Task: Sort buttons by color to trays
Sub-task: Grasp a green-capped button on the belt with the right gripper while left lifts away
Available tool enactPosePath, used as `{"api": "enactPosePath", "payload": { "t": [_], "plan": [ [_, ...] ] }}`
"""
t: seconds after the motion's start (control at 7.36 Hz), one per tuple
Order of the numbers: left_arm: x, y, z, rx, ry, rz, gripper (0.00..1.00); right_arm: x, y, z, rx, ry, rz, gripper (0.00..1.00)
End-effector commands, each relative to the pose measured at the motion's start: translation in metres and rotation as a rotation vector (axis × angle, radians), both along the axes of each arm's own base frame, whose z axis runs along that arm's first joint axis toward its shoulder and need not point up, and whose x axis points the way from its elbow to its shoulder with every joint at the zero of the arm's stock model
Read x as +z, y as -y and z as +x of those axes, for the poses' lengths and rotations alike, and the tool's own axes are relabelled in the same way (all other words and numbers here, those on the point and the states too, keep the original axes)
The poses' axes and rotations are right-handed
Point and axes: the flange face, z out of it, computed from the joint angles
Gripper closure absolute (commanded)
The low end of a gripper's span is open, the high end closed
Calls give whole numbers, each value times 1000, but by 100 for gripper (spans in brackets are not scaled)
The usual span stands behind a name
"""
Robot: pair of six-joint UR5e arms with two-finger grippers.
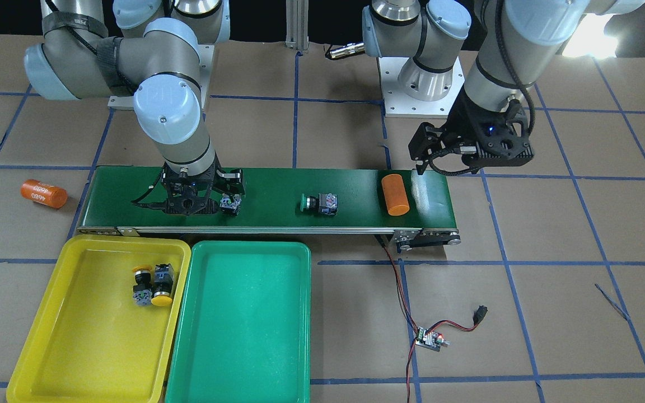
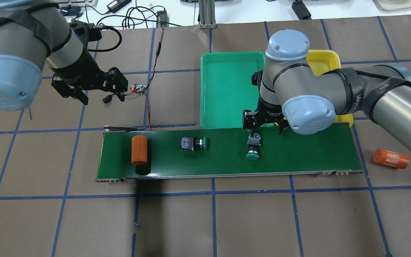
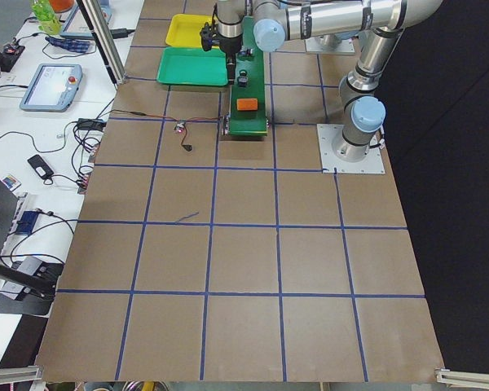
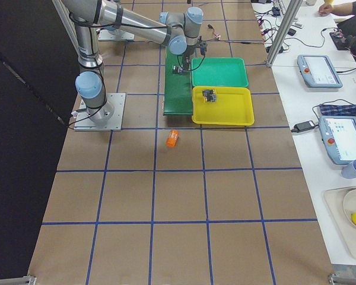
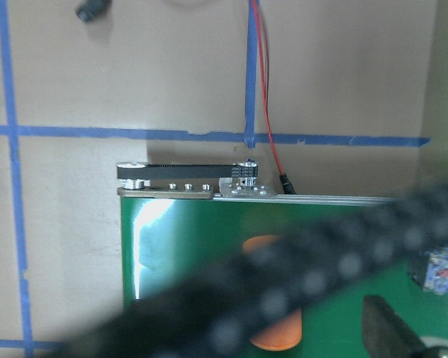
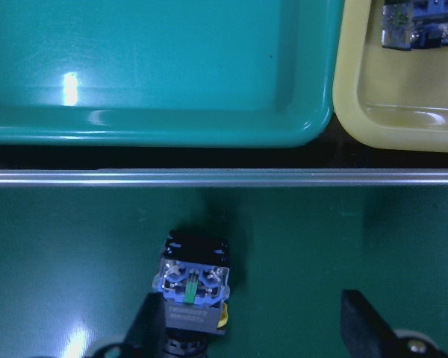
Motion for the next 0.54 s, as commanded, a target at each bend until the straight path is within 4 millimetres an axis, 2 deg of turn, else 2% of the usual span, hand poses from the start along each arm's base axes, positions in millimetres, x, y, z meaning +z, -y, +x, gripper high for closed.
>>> {"api": "enactPosePath", "payload": {
  "t": [0.0, 0.14, 0.41],
  "plan": [
    [39, -4, -3, -12, 19, -8, 0, -9, -6, 0, -2, -1, 21, 16],
    [27, 9, -3, -12, 22, 13, 0, -17, -10, -1, 0, -1, 24, 17],
    [39, 6, -3, 18, 2, -4, 0, -33, -20, -2, 1, 1, 5, 18]
  ]
}}
